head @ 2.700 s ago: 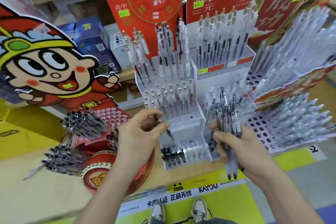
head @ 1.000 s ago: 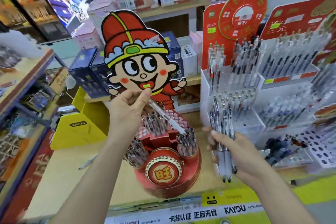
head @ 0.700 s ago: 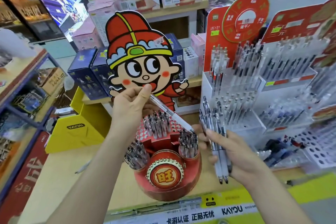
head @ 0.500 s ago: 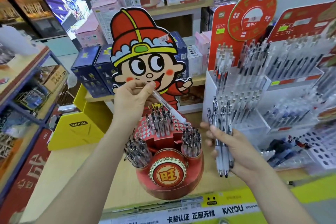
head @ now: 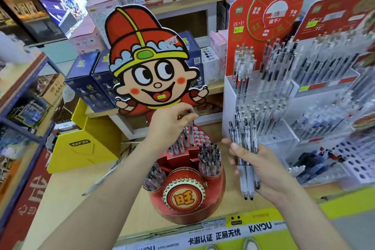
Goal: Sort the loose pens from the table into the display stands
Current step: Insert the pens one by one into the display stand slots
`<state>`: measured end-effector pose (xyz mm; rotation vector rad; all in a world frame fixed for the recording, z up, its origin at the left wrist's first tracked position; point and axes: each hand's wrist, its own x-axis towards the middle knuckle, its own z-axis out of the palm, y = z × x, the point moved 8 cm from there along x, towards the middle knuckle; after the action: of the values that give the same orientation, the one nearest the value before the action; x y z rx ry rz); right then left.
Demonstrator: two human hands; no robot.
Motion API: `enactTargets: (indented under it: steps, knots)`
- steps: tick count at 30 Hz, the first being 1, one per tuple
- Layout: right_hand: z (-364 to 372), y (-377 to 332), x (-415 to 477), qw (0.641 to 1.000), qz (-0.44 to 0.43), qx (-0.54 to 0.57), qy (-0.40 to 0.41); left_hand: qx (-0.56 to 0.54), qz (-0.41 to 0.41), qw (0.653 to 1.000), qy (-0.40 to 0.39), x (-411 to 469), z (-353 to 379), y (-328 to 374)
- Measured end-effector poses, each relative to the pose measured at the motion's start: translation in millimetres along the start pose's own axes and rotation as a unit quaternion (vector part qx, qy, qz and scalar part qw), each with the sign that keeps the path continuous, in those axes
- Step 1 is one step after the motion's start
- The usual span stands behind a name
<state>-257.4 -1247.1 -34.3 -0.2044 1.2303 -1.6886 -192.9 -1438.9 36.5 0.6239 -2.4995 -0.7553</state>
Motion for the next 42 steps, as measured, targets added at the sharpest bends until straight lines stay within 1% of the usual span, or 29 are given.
enactTargets:
  steps: [4, 7, 13, 15, 17, 20, 24, 30, 33, 34, 35, 36, 37, 38, 39, 40, 42]
  knots:
    - [-3, -2, 2, 0.999, -0.009, -0.031, 0.0, 0.035, 0.009, 0.998, -0.057, 1, 11, 5]
    - [-4, -4, 3, 0.999, -0.015, -0.037, -0.006, 0.087, 0.016, 0.991, -0.102, 0, 18, 2]
    - [-5, -3, 6, 1.0, -0.009, -0.006, 0.018, 0.17, 0.034, 0.977, -0.122, 10, 16, 11]
    - [-5, -2, 6, 1.0, -0.004, -0.003, 0.03, 0.184, 0.017, 0.973, -0.135, 16, 14, 8]
    - [-5, -2, 7, 0.999, -0.004, -0.009, 0.038, 0.179, -0.005, 0.973, -0.146, 17, 13, 5]
    - [-5, 0, 8, 0.999, -0.001, -0.011, 0.043, 0.131, -0.03, 0.975, -0.175, 14, 14, 1]
    - [-5, 1, 10, 0.999, 0.002, -0.024, 0.035, 0.162, -0.033, 0.966, -0.196, 15, 15, 0]
    - [2, 3, 11, 1.0, 0.014, -0.003, 0.015, 0.2, -0.03, 0.956, -0.213, 15, 21, 3]
    - [8, 2, 11, 1.0, 0.012, 0.019, 0.002, 0.215, -0.015, 0.946, -0.243, 9, 25, 0]
    - [9, 1, 12, 1.0, 0.008, 0.023, 0.0, 0.189, -0.009, 0.955, -0.228, 7, 21, 3]
    - [11, -1, 12, 1.0, 0.003, 0.023, 0.0, 0.131, -0.022, 0.972, -0.194, 5, 13, 8]
    - [12, -3, 13, 1.0, -0.003, 0.021, 0.002, 0.05, -0.041, 0.987, -0.147, 3, 2, 14]
    - [13, -6, 13, 1.0, -0.009, 0.019, 0.003, -0.043, -0.067, 0.991, -0.107, -1, -9, 19]
    - [15, -7, 14, 1.0, -0.014, 0.015, 0.003, -0.137, -0.093, 0.982, -0.095, -7, -14, 24]
    - [17, -9, 14, 1.0, -0.018, 0.008, 0.002, -0.205, -0.11, 0.967, -0.107, -14, -15, 31]
    - [21, -11, 14, 1.0, -0.022, -0.003, -0.001, -0.235, -0.113, 0.957, -0.125, -21, -14, 37]
    - [31, -14, 14, 0.999, -0.029, -0.028, -0.015, -0.248, -0.109, 0.952, -0.141, -31, -15, 45]
